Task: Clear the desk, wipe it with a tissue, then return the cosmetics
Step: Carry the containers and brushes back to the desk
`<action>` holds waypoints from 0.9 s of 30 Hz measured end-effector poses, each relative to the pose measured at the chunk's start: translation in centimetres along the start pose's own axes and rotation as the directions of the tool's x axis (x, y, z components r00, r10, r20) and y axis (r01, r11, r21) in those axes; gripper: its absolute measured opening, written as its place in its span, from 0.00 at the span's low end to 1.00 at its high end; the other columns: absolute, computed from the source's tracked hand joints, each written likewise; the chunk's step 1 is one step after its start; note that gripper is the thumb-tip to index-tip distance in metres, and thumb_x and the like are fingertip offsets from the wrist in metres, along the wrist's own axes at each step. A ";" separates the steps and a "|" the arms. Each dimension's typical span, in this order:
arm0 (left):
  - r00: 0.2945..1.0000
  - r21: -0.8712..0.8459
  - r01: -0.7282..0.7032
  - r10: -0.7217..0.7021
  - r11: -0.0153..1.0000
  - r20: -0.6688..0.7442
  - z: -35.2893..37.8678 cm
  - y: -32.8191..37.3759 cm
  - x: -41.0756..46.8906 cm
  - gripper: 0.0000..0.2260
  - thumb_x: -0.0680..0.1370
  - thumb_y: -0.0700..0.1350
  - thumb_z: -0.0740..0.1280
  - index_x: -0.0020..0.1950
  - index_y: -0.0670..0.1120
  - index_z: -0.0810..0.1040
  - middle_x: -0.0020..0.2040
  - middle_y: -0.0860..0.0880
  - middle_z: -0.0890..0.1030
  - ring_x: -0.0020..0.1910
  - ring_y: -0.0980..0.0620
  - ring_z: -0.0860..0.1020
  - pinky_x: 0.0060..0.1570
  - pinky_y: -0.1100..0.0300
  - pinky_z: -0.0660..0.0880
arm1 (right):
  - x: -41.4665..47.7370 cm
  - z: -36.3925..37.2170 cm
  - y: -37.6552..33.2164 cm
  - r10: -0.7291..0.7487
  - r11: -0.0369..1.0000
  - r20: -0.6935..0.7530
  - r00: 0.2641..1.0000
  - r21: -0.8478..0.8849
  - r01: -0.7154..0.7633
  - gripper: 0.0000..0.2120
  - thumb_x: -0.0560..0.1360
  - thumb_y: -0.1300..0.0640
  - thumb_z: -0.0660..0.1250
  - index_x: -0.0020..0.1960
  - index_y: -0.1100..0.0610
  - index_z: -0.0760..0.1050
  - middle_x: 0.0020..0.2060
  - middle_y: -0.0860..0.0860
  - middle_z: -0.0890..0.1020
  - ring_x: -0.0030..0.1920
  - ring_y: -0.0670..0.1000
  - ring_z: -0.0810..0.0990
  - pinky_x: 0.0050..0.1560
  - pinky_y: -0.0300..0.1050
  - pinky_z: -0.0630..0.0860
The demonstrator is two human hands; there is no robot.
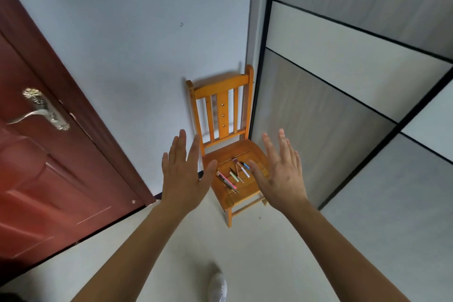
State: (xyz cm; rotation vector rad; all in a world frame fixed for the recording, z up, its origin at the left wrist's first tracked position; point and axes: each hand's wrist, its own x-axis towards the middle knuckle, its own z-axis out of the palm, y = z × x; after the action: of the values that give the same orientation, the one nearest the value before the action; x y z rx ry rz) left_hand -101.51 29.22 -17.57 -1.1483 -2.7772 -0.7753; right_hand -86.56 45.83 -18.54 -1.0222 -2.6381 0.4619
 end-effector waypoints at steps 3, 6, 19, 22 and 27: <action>0.999 0.011 -0.020 0.019 1.000 0.036 2.2 -0.3 6.3 0.34 0.77 0.67 0.48 0.80 0.56 0.47 0.81 0.50 0.42 0.80 0.48 0.43 0.76 0.39 0.49 | 5.9 0.9 0.7 0.010 0.997 0.020 1.000 -0.072 -0.008 0.36 0.78 0.28 0.47 0.79 0.38 0.35 0.80 0.48 0.37 0.81 0.54 0.39 0.79 0.61 0.44; 0.997 0.018 -0.048 0.047 0.999 0.064 4.3 0.0 12.1 0.34 0.77 0.67 0.50 0.81 0.56 0.50 0.82 0.50 0.45 0.81 0.47 0.46 0.76 0.38 0.51 | 10.2 0.8 2.1 0.039 0.996 0.020 0.999 -0.084 -0.037 0.36 0.77 0.27 0.44 0.78 0.37 0.33 0.80 0.48 0.36 0.81 0.54 0.38 0.79 0.60 0.43; 0.957 0.117 0.146 -0.170 0.982 0.236 19.8 0.5 27.8 0.34 0.77 0.68 0.49 0.80 0.53 0.55 0.81 0.47 0.53 0.80 0.42 0.53 0.74 0.36 0.56 | 28.9 9.7 13.7 0.014 0.998 0.254 0.967 -0.058 0.001 0.35 0.78 0.29 0.49 0.78 0.37 0.37 0.81 0.51 0.44 0.81 0.59 0.47 0.77 0.61 0.50; 0.897 0.127 0.318 -0.341 0.940 0.279 24.2 -0.1 28.2 0.33 0.79 0.67 0.49 0.80 0.53 0.54 0.81 0.48 0.53 0.79 0.42 0.54 0.74 0.35 0.57 | 32.0 14.0 16.0 -0.074 0.996 0.338 0.938 -0.014 0.083 0.36 0.79 0.32 0.53 0.80 0.41 0.41 0.81 0.53 0.49 0.80 0.61 0.53 0.75 0.62 0.57; 0.731 0.148 0.553 -0.562 0.820 0.387 31.9 -2.3 26.6 0.33 0.78 0.69 0.50 0.80 0.58 0.49 0.81 0.52 0.53 0.79 0.43 0.55 0.73 0.37 0.58 | 33.8 22.0 19.4 -0.040 0.999 0.509 0.860 -0.005 0.050 0.40 0.76 0.30 0.52 0.79 0.41 0.35 0.81 0.51 0.45 0.80 0.58 0.52 0.76 0.57 0.58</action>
State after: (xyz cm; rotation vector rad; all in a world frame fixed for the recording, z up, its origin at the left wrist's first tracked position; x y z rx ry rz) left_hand -117.55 59.92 -40.59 -0.4812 -3.5551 -0.5602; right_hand -107.03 78.37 -41.44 -0.9403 -3.1234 0.7963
